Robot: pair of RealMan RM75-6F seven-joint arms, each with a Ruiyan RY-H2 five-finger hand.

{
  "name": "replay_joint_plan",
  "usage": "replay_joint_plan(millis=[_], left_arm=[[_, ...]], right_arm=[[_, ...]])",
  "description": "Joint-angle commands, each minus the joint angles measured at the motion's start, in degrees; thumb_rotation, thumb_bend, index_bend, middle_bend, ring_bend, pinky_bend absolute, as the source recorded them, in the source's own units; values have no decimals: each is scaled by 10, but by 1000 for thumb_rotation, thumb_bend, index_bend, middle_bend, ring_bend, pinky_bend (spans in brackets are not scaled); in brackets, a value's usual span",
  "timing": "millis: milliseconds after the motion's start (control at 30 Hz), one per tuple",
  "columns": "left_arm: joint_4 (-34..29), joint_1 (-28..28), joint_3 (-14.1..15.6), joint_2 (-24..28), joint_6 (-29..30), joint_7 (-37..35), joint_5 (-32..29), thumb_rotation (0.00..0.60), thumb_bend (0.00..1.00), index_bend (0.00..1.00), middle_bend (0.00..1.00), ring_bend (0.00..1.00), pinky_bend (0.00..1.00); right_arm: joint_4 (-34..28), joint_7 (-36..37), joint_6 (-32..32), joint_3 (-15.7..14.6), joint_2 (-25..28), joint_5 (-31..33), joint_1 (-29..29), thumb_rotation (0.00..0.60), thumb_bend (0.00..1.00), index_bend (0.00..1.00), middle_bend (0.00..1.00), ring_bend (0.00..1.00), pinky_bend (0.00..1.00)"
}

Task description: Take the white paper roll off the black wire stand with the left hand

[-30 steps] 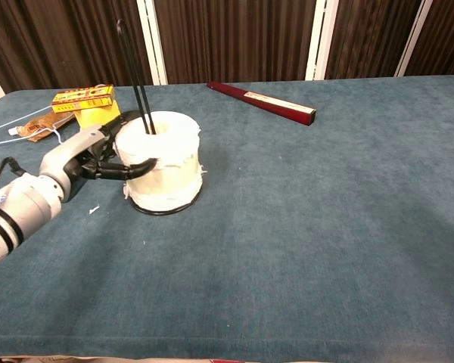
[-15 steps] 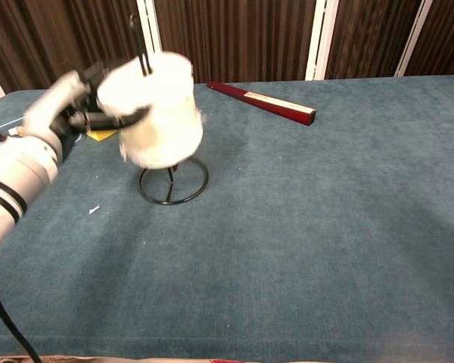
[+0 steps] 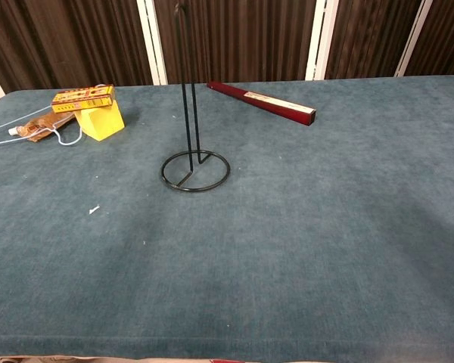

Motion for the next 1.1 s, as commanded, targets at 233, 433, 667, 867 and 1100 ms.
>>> replay_joint_plan(millis=[233,433,667,867,1100], left_arm=[[89,100,44,102,18,-93,-26,600,778,750,705,710,731],[254,108,127,22,-19,-159,-29,600,784,753,714,720,729],[370,98,187,-70,-46,-174,-3,600,784,739,709,718,535],[426,90,206,-128,-51,-163,8,600,753,672,681,630,326],[439,81,214,-128,-71,-169,13,600,501,218,258,156,88]], right_arm=[[-2,-11,0,-2,-4,-4,-2,600,64,0,0,0,0],[-7,-31,-9,-4,-12,-8,0,600,65,0,0,0,0],[-11,-46,-24,-2,-16,-3,4,600,65,0,0,0,0],[-10,-49,-25,-3,-16,-4,5,600,65,0,0,0,0],[-9,-46,-22,-3,-15,-3,4,600,65,0,0,0,0]])
